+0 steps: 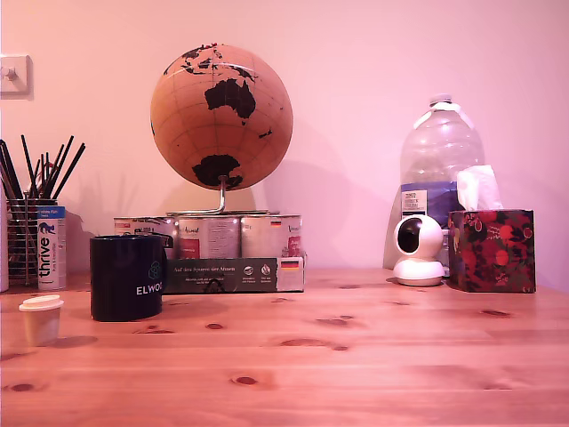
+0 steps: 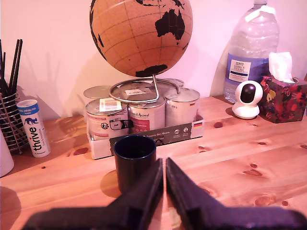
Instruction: Pick up the coffee capsules from the table one by one and drop them inside the nearest coffee cup
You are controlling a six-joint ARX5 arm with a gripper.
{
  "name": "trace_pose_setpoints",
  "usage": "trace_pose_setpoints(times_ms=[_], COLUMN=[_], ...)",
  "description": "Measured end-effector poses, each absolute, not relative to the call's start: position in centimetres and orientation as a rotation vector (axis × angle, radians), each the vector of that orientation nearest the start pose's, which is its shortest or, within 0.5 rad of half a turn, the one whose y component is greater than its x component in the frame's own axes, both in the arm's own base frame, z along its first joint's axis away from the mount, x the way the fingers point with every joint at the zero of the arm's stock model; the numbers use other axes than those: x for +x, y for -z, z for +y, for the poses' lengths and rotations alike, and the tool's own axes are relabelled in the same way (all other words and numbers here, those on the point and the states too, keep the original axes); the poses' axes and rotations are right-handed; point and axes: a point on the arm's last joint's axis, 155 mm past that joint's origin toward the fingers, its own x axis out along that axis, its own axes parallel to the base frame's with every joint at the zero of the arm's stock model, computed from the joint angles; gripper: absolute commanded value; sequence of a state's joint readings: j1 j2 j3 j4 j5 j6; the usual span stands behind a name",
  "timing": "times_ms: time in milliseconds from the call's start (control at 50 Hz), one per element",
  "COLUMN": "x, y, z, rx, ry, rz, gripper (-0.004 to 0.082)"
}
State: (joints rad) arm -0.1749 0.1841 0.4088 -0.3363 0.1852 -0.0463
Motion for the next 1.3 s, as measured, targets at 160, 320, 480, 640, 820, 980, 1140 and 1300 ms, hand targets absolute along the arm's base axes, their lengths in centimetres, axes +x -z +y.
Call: trace_pose_setpoints(times_ms=[160,320,480,640,820,980,1140,1300], x=[22.2,22.2,22.1,22.0,21.8,21.9,22.3,23.2], y=[-23.1,-22.9,-22.4,-21.9,-21.0,-20.3,-19.1,-16.4], z=[-7.3,-7.3,-7.3,-7.3,-7.1,-6.7,-6.8,-6.9], rx=[-0.046,-0.046,-0.047,-0.071,-0.126,-0.160,-0.191,-0.191], ry=[0.353,0.352,0.352,0.348,0.335,0.306,0.293,0.278], rz=[0.143,0.151,0.173,0.200,0.245,0.278,0.341,0.462], gripper=[-0.0011,-0.0011,-0.0011,-0.0011,-0.0014,-0.0017,-0.0016,-0.0016])
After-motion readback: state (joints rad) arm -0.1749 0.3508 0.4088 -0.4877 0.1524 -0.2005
